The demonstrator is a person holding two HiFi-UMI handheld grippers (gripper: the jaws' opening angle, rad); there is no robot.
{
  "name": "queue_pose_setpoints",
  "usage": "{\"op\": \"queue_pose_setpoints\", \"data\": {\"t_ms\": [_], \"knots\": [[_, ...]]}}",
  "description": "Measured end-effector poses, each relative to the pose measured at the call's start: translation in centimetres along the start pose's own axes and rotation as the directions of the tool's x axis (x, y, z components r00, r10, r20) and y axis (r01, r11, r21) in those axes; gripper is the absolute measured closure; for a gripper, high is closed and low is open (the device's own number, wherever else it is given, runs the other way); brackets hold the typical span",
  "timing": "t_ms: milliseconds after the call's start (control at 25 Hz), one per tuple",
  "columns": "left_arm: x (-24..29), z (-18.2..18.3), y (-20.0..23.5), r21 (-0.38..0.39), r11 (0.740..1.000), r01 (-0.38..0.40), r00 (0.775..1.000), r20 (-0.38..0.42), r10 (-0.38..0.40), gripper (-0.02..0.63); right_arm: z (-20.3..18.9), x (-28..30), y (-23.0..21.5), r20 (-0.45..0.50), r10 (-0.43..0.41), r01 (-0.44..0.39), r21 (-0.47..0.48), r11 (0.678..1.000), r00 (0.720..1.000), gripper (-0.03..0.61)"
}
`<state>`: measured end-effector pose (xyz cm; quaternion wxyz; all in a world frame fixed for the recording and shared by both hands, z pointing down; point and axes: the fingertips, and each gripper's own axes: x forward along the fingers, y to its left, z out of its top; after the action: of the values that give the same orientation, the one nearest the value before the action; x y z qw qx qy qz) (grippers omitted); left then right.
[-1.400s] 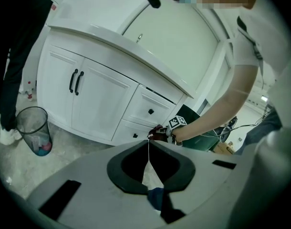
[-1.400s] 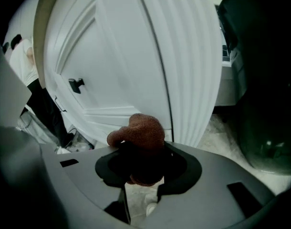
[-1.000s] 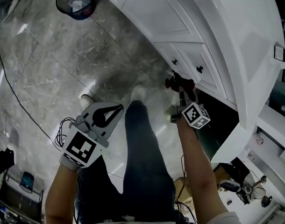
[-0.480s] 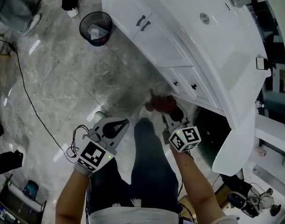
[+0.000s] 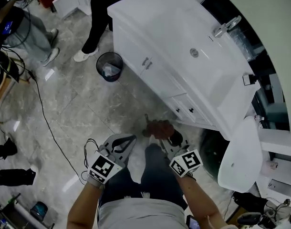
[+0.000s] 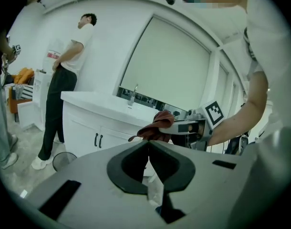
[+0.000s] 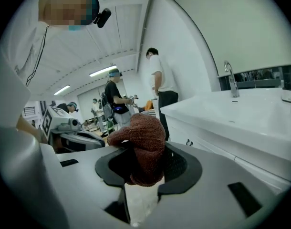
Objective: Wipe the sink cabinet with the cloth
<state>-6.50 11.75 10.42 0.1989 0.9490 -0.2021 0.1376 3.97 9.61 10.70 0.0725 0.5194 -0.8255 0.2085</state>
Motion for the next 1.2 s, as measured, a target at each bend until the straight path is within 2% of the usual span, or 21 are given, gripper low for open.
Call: {"op": "queue_pose_setpoints", "data": {"t_ms": [160,440,640,920,1200], "knots": [[-0.2,4.0,-1.0,0.050,0.998,-0.030,0.999,0.025,0.028,0.601,4.8,-0.9,0.5,0.064,0.037,-0.036,-0.018,0.999,0.997,0.437],[-1.1,10.9,-4.6,0.085,0.994,-0.066,0.993,0.099,0.058,0.601,12.8,-4.6,1.4,0.138,0.089,-0.079,-0.074,0.994,0.987,0.437],[-2.3,15.6,-7.4,0.076,0.992,-0.101,0.981,0.172,0.087,0.601,17.8,-7.8,2.8,0.182,0.163,-0.134,-0.157,0.978,0.970,0.437],[-3.1,19.1,-9.1,0.097,0.982,-0.163,0.961,0.239,0.136,0.601,21.9,-10.4,3.9,0.247,0.200,-0.156,-0.184,0.970,0.948,0.437],[-3.8,22.7,-9.2,0.140,0.972,-0.191,0.945,0.293,0.144,0.601,23.1,-10.5,4.3,0.283,0.207,-0.160,-0.179,0.971,0.937,0.437]]}}
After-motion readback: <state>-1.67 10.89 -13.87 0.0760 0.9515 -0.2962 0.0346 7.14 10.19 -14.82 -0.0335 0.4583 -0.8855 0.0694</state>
